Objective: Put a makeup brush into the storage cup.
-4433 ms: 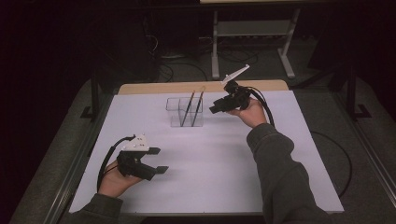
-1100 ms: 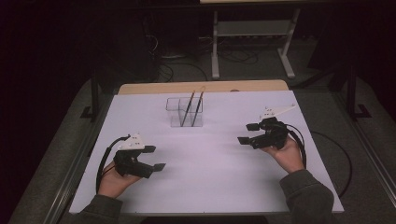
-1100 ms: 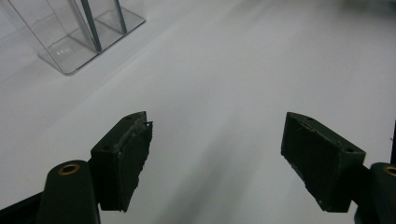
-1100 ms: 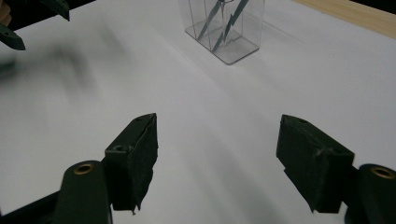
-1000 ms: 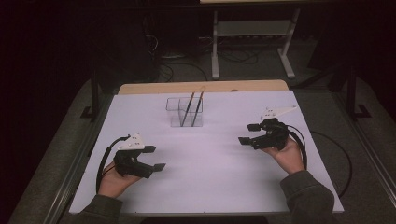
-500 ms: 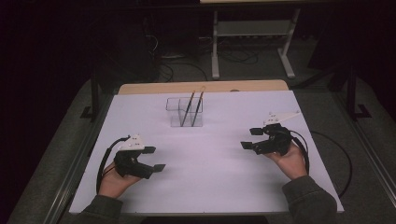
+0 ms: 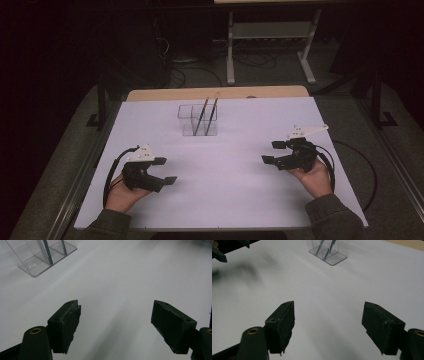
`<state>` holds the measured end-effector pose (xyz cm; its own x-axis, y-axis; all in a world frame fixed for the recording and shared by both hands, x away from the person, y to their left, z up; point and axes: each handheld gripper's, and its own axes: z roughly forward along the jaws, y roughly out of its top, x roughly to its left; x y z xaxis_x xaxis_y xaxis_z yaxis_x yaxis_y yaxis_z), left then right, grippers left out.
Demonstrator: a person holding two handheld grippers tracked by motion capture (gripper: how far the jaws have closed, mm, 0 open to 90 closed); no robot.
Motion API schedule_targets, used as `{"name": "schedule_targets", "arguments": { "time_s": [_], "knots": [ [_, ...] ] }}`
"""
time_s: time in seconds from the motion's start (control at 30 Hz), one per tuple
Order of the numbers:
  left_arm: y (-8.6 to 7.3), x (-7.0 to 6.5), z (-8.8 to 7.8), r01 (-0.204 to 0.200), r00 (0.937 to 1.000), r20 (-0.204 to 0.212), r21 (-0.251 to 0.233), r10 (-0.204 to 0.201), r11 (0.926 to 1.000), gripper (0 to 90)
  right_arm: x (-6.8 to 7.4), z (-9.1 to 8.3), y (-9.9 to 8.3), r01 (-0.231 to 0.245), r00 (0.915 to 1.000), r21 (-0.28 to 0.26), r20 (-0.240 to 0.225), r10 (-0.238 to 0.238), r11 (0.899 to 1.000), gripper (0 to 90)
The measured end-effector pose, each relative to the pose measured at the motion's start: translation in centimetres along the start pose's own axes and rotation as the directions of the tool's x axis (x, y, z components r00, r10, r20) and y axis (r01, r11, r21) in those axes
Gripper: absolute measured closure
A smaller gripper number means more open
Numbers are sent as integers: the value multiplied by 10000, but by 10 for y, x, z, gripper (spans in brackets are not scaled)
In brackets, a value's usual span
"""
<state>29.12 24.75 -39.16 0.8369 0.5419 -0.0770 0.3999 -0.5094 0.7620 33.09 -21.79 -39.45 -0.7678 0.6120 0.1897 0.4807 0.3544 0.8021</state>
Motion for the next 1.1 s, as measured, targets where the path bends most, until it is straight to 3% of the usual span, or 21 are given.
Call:
{"name": "schedule_targets", "arguments": {
  "time_s": [0.47,0.57,1.1],
  "knots": [
    [-3,-1,1,76,9999,70,31,-76,10000,209,7,-9,-15,-66,9999,-281,149,70,9996,232],
    [-3,-1,2,-66,10000,74,44,66,10000,208,9,-11,-16,-139,9998,-318,103,142,9994,228],
    [-7,-1,2,143,9999,49,78,-143,9999,176,16,-15,-26,-61,9997,-407,245,71,9992,182]
  ]
}}
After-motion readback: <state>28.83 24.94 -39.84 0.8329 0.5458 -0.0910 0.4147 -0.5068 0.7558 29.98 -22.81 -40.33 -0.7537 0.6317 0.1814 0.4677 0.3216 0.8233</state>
